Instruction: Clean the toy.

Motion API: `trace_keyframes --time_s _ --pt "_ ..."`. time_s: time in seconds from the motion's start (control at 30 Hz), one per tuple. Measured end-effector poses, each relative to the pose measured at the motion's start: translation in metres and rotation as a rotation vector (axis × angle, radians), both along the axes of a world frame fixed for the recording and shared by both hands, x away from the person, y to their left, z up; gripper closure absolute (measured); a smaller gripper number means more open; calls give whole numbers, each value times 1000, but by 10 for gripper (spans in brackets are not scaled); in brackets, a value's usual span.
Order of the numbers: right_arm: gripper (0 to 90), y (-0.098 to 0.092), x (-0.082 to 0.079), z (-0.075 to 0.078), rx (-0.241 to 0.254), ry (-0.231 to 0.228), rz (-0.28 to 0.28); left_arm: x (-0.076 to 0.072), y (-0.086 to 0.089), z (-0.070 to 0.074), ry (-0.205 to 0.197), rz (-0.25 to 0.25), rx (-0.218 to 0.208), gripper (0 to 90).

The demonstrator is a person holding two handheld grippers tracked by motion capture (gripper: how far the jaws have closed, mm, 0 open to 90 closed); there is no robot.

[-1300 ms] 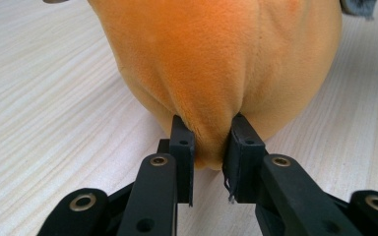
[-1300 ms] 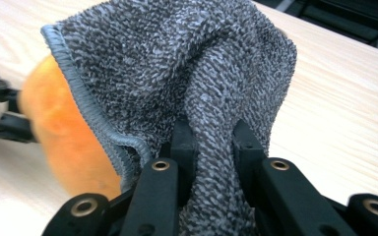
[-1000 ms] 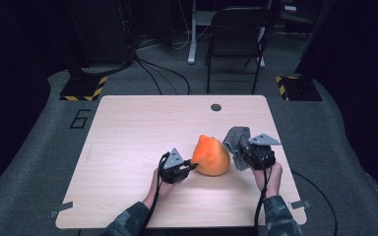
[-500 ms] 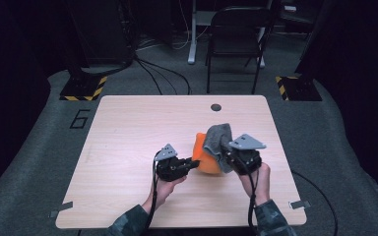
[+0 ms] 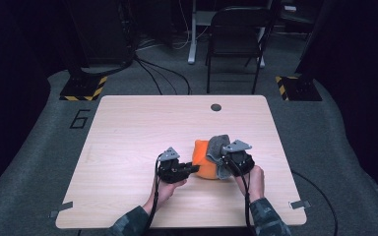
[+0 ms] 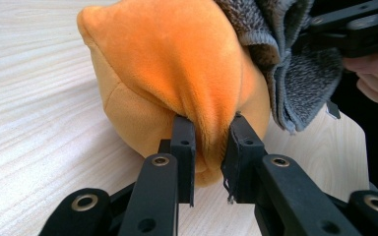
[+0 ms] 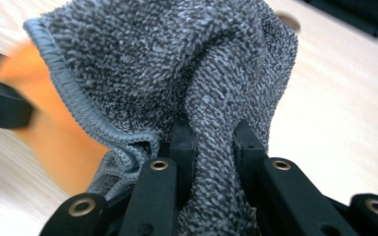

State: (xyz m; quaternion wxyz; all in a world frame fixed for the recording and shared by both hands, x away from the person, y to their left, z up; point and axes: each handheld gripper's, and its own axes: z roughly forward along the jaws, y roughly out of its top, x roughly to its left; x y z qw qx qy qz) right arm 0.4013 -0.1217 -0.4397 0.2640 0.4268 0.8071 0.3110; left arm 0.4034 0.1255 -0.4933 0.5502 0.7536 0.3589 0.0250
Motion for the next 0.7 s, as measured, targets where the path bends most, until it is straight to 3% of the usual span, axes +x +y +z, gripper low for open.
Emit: trace_keyframes --time_s 0.13,0.2,0.27,0.33,0.37,0.43,0.53,0.57,0.6,0.63,0.67,0.7 --pt "762 -12 8 -11 1 44 -39 1 0 0 -3 -6 4 763" --pt "762 -21 14 -24 -19 100 -79 2 1 -1 -5 -7 8 762" --pt "762 -23 17 -30 -22 107 -82 2 1 -1 -2 -10 7 762" --pt "762 -26 21 -40 -45 145 -92 3 2 -1 0 -12 6 761" --pt "762 -27 26 -53 -69 175 -88 4 2 -1 -2 -11 8 761" --pt "761 -27 27 -56 -76 188 -86 4 2 -2 -1 -9 8 760" --pt "762 -30 27 -47 -86 155 -98 4 3 -1 0 -11 13 759" --pt "762 -32 24 -39 -68 142 -115 4 3 -1 -1 -10 15 758" --pt "763 -35 21 -29 -44 117 -121 4 3 -1 0 -8 15 757" --pt "763 -37 11 -4 10 40 -129 3 3 -1 -1 -9 17 755" --pt "763 -36 6 8 28 -5 -104 3 2 -1 -3 -6 19 753" --pt "763 -36 6 8 28 -5 -104 3 2 -1 -5 -4 19 753"
